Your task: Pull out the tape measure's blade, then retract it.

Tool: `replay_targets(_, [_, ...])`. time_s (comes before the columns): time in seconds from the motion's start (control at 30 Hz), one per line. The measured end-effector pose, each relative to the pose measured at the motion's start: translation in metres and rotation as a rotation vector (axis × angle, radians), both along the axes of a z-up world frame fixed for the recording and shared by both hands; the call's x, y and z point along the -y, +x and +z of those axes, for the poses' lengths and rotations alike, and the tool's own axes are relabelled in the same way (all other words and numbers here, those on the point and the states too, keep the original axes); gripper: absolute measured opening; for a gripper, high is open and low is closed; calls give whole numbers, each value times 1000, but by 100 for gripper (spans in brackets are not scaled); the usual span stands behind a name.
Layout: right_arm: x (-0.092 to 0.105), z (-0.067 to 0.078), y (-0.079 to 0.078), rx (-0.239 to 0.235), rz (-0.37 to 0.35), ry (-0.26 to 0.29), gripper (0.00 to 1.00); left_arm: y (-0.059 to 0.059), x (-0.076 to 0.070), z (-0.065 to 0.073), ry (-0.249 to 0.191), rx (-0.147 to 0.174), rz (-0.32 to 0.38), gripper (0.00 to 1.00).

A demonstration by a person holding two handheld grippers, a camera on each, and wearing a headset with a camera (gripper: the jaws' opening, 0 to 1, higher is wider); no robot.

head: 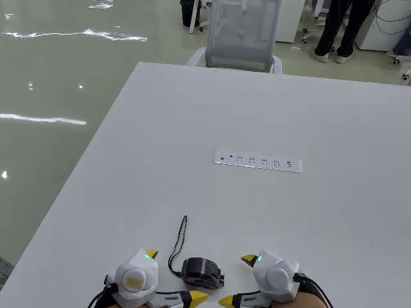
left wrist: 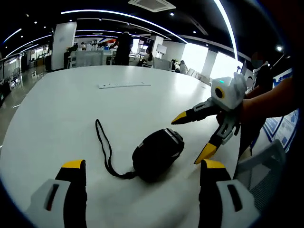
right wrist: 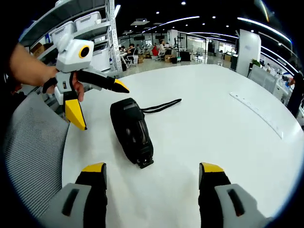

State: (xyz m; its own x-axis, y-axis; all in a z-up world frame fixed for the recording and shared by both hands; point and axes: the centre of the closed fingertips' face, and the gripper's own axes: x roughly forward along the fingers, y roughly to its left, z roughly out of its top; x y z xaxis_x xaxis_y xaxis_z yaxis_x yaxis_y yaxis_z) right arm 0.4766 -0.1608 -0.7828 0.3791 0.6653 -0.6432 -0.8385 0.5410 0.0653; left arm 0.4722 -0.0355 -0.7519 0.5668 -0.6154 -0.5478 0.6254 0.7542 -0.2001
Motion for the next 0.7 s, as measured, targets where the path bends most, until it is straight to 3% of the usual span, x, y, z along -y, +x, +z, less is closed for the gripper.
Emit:
replay_targets(0.07, [10, 0, -4, 0, -16, -13, 80, -4, -6, 4, -49, -17, 28, 99])
replay_targets(0.17, [23, -3, -13, -8, -43, -19, 84, -10, -14, 8, -48, 5, 22, 99])
replay_targets(0.23, [32, -4, -20, -9, -62, -20, 86, -18, -21, 2, -24, -31, 16, 99])
replay_targets(0.3, [40, -1, -27, -10, -94, 0, 89, -23, -26, 0, -42, -47, 6, 99])
replay_targets(0.4, [54, 0, -34, -6, -122, -3, 94, -26, -37, 0, -28, -19, 2, 99])
replay_targets(0.57, [81, 11, -39, 14, -200, 25, 98, -32, -59, -1, -9, -14, 20, 99])
replay_targets(0.67, [97, 16, -41, 20, -242, 36, 98, -33, -69, 2, -39, -13, 44, 99])
replay_targets(0.7, [104, 17, -43, 26, -248, 35, 98, -31, -72, 9, -85, 20, 59, 99])
